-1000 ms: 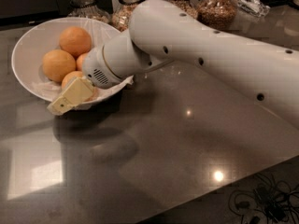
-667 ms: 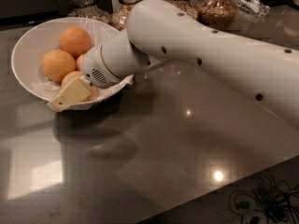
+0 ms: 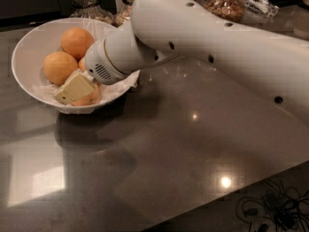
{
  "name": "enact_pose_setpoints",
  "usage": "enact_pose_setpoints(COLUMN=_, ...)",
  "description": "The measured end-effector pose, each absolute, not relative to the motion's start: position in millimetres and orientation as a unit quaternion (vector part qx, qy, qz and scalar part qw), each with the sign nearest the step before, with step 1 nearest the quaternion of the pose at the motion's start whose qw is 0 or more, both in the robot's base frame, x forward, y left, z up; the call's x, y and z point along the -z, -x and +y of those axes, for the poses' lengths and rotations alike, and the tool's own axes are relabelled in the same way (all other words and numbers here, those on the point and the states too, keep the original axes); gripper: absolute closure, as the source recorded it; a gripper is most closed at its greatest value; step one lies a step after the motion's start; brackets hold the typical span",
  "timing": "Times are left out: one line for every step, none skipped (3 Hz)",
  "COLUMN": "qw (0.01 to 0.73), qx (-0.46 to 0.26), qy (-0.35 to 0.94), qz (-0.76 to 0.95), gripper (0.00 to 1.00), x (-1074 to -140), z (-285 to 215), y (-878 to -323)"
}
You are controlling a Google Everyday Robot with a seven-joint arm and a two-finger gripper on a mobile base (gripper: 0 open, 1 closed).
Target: Pick orange from white bowl
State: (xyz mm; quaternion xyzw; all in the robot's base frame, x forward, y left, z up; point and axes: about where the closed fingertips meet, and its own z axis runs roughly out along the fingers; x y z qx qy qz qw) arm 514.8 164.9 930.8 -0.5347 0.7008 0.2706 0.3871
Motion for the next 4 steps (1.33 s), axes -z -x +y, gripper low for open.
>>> enact_pose_setpoints(qw=0.39, qx=-0.23, qy=0.531, qz=0.716, gripper=0.3, x=-928.7, z=160.5, y=-522.5)
enact_pose_setpoints(qw=0.39, qx=-0.23, qy=0.531, qz=0.716, gripper=0.27, x=-928.7, z=160.5, y=-522.4)
enact_pose_setpoints(qw=0.39, qx=-0.23, qy=0.531, qz=0.716, gripper=0.38, x=-928.7, z=160.5, y=-522.4)
enact_pose_setpoints(qw=0.396, qx=-0.222, qy=0.534, qz=0.713, gripper=0.37, x=-934.6, z=160.9, y=-526.9)
